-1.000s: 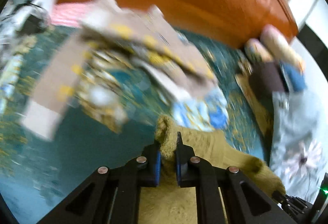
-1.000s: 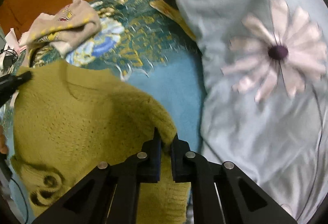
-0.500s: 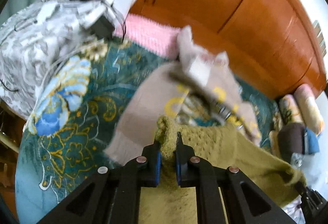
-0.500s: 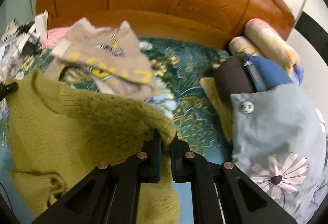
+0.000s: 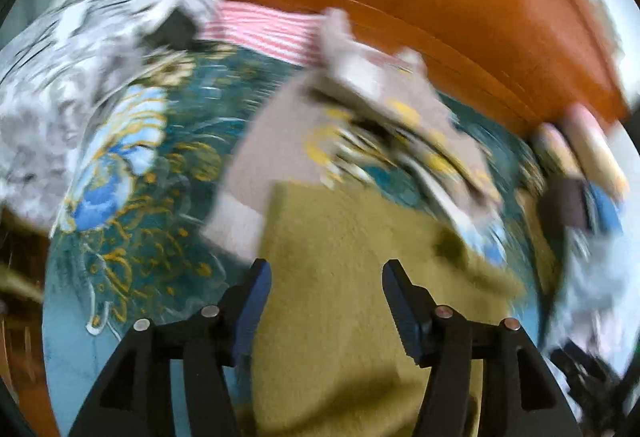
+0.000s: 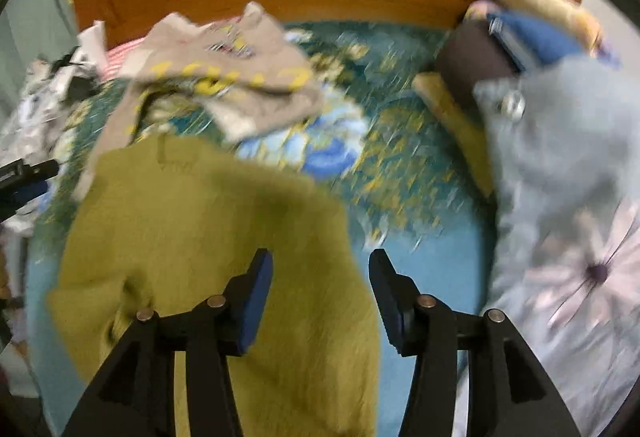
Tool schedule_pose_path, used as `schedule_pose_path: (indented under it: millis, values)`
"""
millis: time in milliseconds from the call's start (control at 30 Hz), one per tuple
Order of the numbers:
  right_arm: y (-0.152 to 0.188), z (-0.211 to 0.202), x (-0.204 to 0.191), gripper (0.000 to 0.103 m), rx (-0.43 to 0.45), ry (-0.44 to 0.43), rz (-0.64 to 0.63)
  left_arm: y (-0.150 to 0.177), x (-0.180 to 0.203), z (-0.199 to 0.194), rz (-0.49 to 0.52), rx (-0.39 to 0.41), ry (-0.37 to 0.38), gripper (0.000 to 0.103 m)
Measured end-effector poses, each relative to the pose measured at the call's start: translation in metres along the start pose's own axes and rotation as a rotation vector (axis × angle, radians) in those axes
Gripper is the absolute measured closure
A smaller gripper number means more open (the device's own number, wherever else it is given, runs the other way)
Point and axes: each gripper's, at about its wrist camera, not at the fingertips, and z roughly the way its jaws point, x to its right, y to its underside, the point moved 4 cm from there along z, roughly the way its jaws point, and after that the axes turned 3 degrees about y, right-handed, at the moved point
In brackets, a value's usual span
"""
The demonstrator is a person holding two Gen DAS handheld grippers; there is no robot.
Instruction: Fold clothes
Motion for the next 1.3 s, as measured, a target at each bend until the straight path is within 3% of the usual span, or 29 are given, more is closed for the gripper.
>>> schedule_pose_path:
  millis: [133,267,400,567,733,800,833,867,967,1033,1300]
  values:
    - [0.051,-0.001,-0.015,0.052,-0.078,-0.137,-0.021,0.046,0.026,-0.004,0.116,-0.098,0.098,0.040]
    - [0.103,0.007,-0.050,0.052,-0.165,-0.219,-0.108,0.087,0.039,0.001,0.203,-0.181,0.094,0.040]
    - [0.118,0.016,-0.078,0.051,-0.174,-0.184,-0.211,0.106,0.050,0.005,0.304,-0.225,0.073,0.039]
    - [0.105,0.026,-0.094,0.051,-0.121,-0.069,-0.275,0.111,0.061,0.007,0.407,-0.234,0.042,0.035]
    - [0.104,0.030,-0.090,0.053,-0.124,-0.050,-0.238,0.108,0.057,0.020,0.354,-0.237,0.015,0.036]
    - [0.105,0.026,-0.087,0.062,-0.114,-0.040,-0.236,0.108,0.055,0.022,0.320,-0.235,0.016,0.037]
    - [0.103,0.024,-0.086,0.068,-0.116,-0.036,-0.239,0.109,0.054,0.023,0.311,-0.236,0.014,0.043]
    - [0.105,0.023,-0.084,0.070,-0.120,-0.035,-0.239,0.110,0.053,0.023,0.307,-0.239,0.010,0.058]
    - [0.109,0.019,-0.079,0.086,-0.128,-0.043,-0.222,0.114,0.053,0.024,0.296,-0.247,-0.002,0.090]
    - [0.111,0.017,-0.075,0.094,-0.130,-0.047,-0.212,0.117,0.052,0.023,0.287,-0.251,-0.006,0.094]
    - [0.123,-0.001,-0.057,0.098,-0.106,-0.055,-0.170,0.132,0.061,0.007,0.322,-0.237,-0.016,0.102]
